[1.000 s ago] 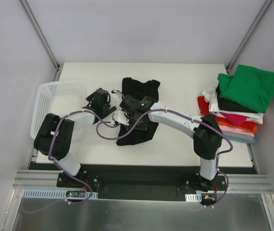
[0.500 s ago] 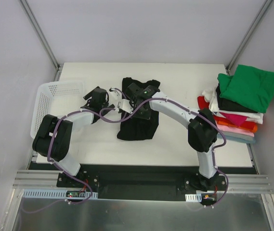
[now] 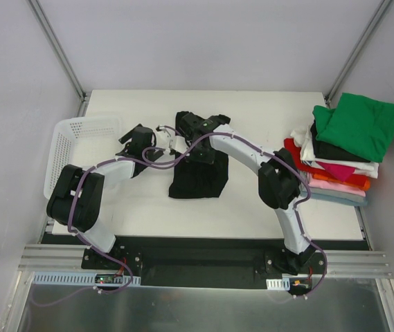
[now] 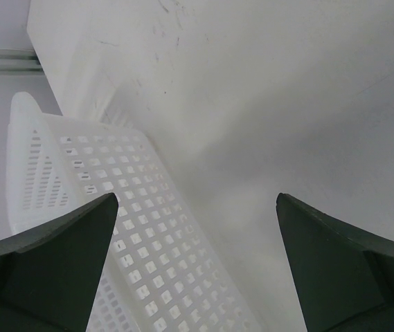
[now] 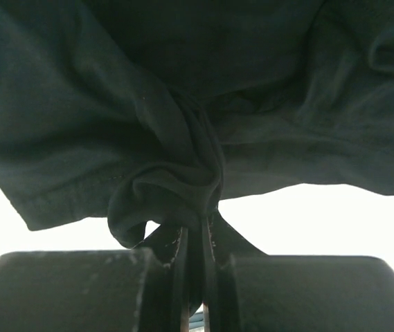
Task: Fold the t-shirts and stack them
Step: Fold the tshirt
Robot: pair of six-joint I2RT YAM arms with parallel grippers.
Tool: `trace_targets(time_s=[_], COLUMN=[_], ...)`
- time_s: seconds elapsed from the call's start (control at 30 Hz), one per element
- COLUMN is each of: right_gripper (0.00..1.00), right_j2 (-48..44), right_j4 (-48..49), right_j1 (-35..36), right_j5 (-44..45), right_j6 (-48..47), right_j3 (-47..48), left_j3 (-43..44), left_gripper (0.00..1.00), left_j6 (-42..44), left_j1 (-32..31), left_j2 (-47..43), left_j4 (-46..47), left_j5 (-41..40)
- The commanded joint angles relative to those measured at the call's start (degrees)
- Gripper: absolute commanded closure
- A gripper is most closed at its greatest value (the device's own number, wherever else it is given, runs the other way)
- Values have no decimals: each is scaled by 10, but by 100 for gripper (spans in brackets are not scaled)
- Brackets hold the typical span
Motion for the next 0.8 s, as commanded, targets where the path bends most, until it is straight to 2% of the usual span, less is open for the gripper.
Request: trace_targets(time_s=[0.0, 0.13, 0.27, 0.6, 0.7, 0.73, 0.77], right_gripper=[99, 98, 92, 92, 85, 78, 76], right_j2=[31, 50, 58, 58, 43, 35, 30], right_j4=[-16, -15, -1, 46, 65, 71, 82], right_j1=[-39, -53, -69, -90, -91, -91, -91], right_j5=[37, 41, 44, 64, 66, 67, 68], right_j6=[1, 1, -2, 0, 2, 4, 3], right_j3=[37, 49, 57, 64, 42, 35, 27], left_j3=[2, -1, -1, -1, 1, 1, 2], left_gripper=[1, 1, 1, 1, 0, 1, 1], left_j6=[-2, -6, -5, -1, 3, 7, 8], left_j1=[1, 1, 1, 1, 1, 2, 3], left_j2=[-42, -44, -44, -37, -32, -29, -24], left_j4=[8, 8, 8, 19, 27, 33, 38], left_j5=[8, 10, 9, 4, -1, -5, -8])
